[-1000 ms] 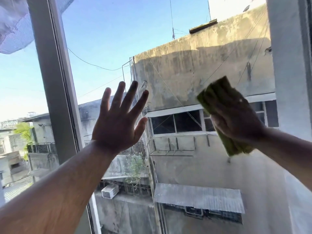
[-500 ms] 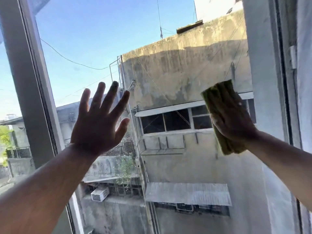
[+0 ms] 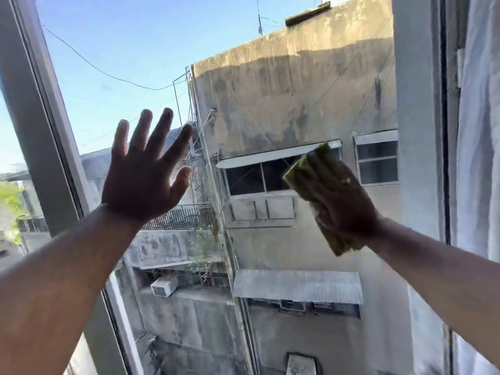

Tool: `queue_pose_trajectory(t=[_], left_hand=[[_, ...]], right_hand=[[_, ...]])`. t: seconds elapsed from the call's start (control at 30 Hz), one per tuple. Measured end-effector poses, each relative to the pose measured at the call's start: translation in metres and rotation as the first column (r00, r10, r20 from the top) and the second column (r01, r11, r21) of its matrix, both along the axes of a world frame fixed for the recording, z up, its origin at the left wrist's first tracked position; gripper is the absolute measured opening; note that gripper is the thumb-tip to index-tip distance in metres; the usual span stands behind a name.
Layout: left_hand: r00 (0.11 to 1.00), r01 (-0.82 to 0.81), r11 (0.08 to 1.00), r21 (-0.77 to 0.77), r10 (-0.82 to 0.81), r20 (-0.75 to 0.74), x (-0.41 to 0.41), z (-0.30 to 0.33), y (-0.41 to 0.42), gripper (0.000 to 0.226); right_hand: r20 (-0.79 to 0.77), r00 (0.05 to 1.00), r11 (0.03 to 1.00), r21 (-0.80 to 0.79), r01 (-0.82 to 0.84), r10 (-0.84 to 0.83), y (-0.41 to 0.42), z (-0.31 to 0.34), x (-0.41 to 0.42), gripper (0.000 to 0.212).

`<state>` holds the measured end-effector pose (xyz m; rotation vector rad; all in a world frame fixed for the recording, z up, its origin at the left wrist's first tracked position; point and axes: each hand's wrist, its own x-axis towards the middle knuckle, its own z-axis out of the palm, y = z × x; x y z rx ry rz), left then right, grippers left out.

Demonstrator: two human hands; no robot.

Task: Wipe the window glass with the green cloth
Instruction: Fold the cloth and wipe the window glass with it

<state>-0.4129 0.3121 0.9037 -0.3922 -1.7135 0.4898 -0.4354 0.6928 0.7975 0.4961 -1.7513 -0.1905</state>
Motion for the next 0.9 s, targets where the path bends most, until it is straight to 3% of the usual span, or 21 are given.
queue_pose_trajectory(t=[0.07,0.13,0.2,0.27,0.33,0.4,0.47,0.53,0.6,0.67,0.73,0.8,0.83,0.9], left_hand=[[1.0,-0.023,1.0,-0.002,0.023,0.01,0.0,-0.002,0.001,0.066],[0.999,-0.037,0.999,-0.014,0.037,0.024,0.001,-0.001,0.001,0.066],[0.998,-0.038,0.999,-0.025,0.039,0.041,0.001,0.001,0.003,0.065],[0.997,-0.051,0.998,-0.022,0.052,0.059,0.003,0.001,0.002,0.068],[0.996,-0.061,0.998,0.004,0.061,0.061,0.007,-0.001,0.004,0.075],[0.997,-0.058,0.998,-0.016,0.059,0.05,0.009,0.0,0.011,0.081],[0.998,-0.048,0.995,-0.091,0.052,0.033,0.007,0.004,0.018,0.08],[0.999,-0.042,0.993,-0.108,0.045,0.028,0.001,0.006,0.021,0.078],[0.999,-0.036,0.995,-0.096,0.037,0.013,-0.004,0.006,0.022,0.076],[0.999,-0.032,0.994,-0.102,0.032,-0.007,-0.007,0.005,0.02,0.076],[0.999,-0.03,0.994,-0.109,0.028,-0.019,-0.007,0.006,0.02,0.076],[0.999,-0.038,0.993,-0.112,0.036,-0.022,-0.006,0.005,0.022,0.076],[0.999,-0.042,0.993,-0.108,0.041,-0.018,-0.006,0.005,0.023,0.075],[0.999,-0.053,0.993,-0.109,0.052,-0.003,-0.004,0.005,0.022,0.074]], right_hand=[[0.055,0.998,0.948,-0.315,0.057,-0.042,0.031,0.003,0.006,0.056],[0.018,0.999,0.835,-0.548,0.043,-0.04,0.001,0.001,0.006,0.06],[-0.012,1.0,0.765,-0.645,0.005,-0.017,-0.064,-0.009,0.011,0.059],[-0.002,0.998,0.899,-0.435,-0.057,0.063,-0.136,-0.043,0.018,0.061],[0.04,0.995,0.996,-0.015,-0.093,0.093,-0.18,-0.08,0.032,0.064],[0.09,0.993,0.945,0.311,-0.101,0.076,-0.176,-0.096,0.035,0.06],[0.108,0.99,0.904,0.41,-0.126,0.089,-0.136,-0.086,0.029,0.055],[0.057,0.992,0.97,0.214,-0.119,0.109,-0.077,-0.071,0.018,0.052],[0.037,0.997,0.983,-0.176,-0.054,0.061,-0.009,-0.062,0.011,0.057],[0.079,0.997,0.895,-0.445,0.015,0.023,0.033,-0.061,0.011,0.064],[0.079,0.997,0.79,-0.611,0.052,-0.005,0.028,-0.058,0.006,0.064],[0.033,0.999,0.683,-0.73,0.036,-0.017,-0.021,-0.05,0.002,0.062],[0.001,1.0,0.675,-0.738,0.005,-0.007,-0.055,-0.046,0.003,0.063],[-0.057,0.995,0.816,-0.57,-0.095,0.076,-0.124,-0.05,0.007,0.068]])
